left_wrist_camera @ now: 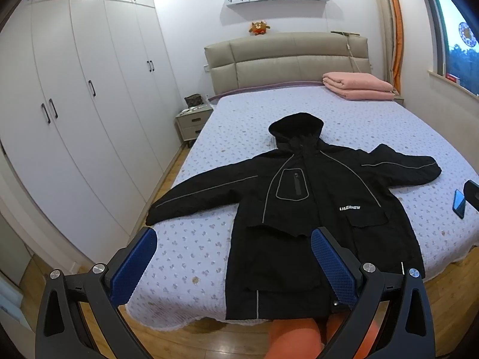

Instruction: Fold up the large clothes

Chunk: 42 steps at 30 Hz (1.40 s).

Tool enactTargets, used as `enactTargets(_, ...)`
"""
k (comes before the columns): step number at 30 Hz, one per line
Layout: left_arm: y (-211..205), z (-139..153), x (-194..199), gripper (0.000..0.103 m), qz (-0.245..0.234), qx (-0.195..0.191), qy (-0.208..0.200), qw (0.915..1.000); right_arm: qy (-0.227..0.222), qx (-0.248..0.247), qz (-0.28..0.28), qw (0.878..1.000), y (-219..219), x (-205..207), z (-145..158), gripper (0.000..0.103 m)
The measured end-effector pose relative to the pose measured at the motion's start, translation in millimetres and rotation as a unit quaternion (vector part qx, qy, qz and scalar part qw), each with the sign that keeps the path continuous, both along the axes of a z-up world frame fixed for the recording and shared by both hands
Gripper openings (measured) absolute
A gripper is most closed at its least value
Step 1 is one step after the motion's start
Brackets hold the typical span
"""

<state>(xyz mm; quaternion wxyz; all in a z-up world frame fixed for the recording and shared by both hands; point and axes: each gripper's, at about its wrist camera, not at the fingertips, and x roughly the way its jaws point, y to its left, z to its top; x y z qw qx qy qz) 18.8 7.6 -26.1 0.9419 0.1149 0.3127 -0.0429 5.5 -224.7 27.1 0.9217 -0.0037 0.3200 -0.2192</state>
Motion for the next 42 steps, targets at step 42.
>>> enactTargets(42,-6,3,-13,0.103,-0.02,-0.007,-0.002,0.9998,-0.022,0.009,-0.002,1.0,5,-21,12,0.103)
